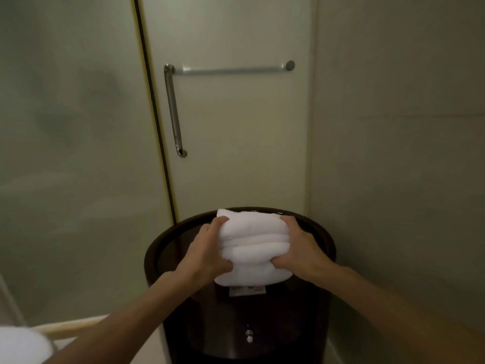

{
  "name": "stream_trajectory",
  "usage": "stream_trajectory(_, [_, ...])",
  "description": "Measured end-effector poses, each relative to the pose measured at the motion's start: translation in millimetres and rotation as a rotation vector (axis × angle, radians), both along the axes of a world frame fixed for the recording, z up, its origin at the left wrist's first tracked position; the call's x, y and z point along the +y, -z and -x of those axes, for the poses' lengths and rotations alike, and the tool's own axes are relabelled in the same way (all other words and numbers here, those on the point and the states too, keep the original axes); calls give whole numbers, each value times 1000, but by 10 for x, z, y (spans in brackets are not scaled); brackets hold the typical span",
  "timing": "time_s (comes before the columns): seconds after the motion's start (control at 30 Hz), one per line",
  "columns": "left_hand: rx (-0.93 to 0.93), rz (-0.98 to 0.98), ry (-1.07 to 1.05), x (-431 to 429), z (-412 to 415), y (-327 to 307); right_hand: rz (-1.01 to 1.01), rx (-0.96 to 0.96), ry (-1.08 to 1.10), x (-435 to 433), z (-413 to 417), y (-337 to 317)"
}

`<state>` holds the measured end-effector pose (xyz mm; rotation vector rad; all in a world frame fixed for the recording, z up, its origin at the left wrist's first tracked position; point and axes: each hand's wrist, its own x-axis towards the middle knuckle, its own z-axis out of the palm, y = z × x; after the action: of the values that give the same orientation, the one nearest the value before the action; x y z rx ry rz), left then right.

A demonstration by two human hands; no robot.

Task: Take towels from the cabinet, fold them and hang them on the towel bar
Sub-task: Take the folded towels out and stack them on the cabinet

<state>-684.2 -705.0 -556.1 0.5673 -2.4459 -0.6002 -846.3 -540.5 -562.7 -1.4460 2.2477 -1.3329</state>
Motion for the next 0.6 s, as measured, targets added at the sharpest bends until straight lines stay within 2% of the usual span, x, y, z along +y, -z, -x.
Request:
stream_trajectory(0.17, [-62, -86, 11, 35, -71, -827, -129, -73, -14, 43, -10, -904])
stream_trajectory(0.47, [-165, -188, 78, 298, -434, -2812, -277, -209, -62, 333, -288, -2804])
stream_trajectory(0.6, [-156, -257, 107, 504, -608, -3601, -307, -229, -83, 487, -434, -3601])
